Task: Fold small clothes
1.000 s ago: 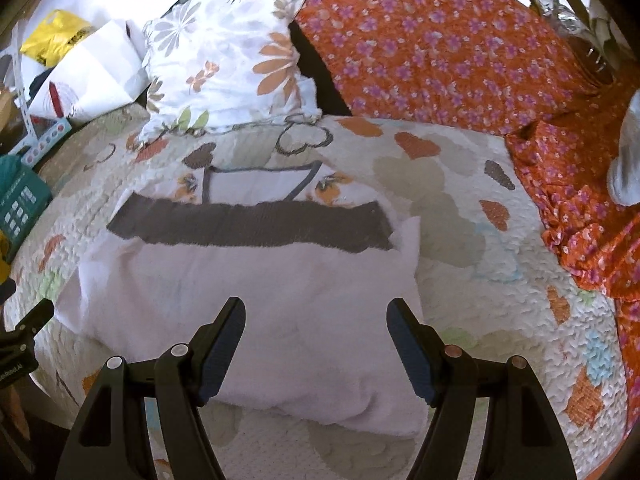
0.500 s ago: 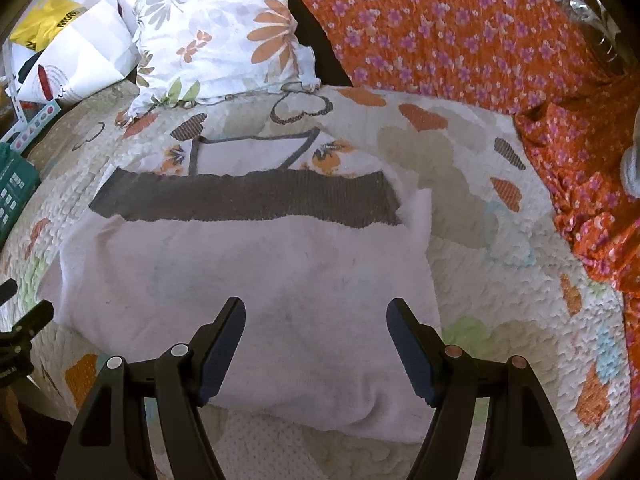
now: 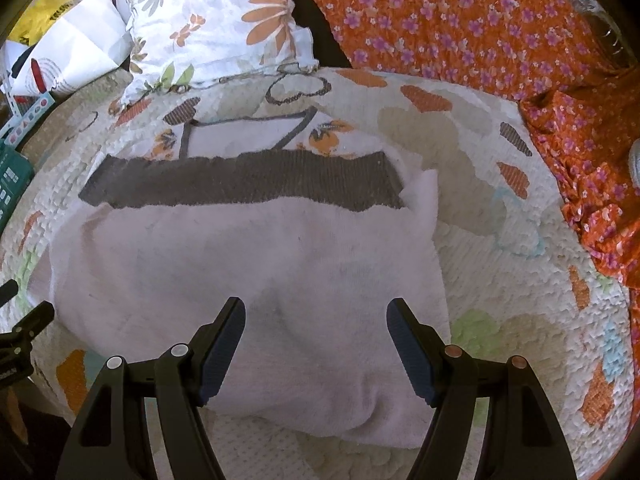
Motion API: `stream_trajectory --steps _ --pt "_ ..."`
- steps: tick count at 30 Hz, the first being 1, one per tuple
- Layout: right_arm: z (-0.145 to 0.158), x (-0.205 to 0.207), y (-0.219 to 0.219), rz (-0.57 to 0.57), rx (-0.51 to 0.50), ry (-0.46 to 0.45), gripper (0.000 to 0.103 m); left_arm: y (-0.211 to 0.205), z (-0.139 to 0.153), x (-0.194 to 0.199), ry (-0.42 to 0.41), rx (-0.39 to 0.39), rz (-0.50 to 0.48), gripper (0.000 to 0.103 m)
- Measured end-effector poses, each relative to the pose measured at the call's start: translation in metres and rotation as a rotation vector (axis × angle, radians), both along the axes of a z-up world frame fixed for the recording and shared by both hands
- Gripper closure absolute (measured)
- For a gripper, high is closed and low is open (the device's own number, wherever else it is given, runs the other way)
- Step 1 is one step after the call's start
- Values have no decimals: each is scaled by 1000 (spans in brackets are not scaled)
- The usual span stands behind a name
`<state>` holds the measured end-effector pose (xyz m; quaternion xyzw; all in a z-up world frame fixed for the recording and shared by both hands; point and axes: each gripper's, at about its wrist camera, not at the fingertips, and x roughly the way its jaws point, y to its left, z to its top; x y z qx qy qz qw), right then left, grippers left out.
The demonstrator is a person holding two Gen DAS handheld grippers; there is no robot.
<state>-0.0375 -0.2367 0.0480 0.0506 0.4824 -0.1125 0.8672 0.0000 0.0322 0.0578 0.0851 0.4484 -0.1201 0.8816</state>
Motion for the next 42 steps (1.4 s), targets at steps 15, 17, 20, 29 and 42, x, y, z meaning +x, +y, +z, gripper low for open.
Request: stream_trajectory --steps 15,17,20,29,42 --pt "5 -4 6 24 -74 -50 19 -2 -1 0 -9 14 -2 0" --pt "0 2 10 38 -78 -24 19 -4 -1 -1 -9 17 -5 0" --pt "-19 11 19 61 -107 63 19 -6 -1 -2 -9 17 -10 0" --pt "-14 4 25 75 -139 20 18 -5 0 -2 -3 7 -4 0" --pt "-17 -5 -15 -26 -105 52 18 -6 -2 -2 14 -12 -1 0"
